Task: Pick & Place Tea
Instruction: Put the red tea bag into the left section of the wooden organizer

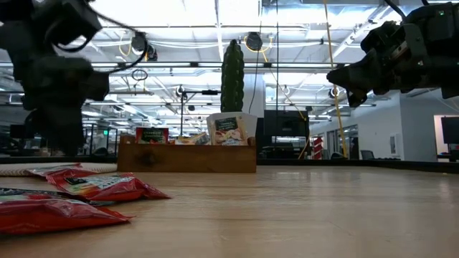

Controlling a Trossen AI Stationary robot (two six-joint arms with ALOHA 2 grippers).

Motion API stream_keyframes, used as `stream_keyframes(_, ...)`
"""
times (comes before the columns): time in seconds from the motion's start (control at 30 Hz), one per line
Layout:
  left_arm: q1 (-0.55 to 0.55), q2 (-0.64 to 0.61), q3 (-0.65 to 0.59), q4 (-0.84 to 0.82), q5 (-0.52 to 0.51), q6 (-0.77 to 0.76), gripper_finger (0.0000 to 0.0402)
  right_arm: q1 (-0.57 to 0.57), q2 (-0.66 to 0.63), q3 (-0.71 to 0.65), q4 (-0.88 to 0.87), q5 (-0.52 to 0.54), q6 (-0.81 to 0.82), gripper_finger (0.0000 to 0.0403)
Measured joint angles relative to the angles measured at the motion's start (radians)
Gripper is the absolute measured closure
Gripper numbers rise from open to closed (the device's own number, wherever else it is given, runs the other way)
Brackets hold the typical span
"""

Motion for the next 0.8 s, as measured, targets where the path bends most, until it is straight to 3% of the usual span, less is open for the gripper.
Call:
stream_keyframes(0.43,0.028,0.012,-0.025,-0.039,0.028,0.002,0.0227,0.0,0.0,0.0,-0.001,0.001,-0.003,0.0403)
stream_keyframes(0.8,0.028,0.118,-0.02,0.012,0.058,0.023,0.0227,0.0,0.0,0.0,-0.001,0.002,-0.003,0.0403)
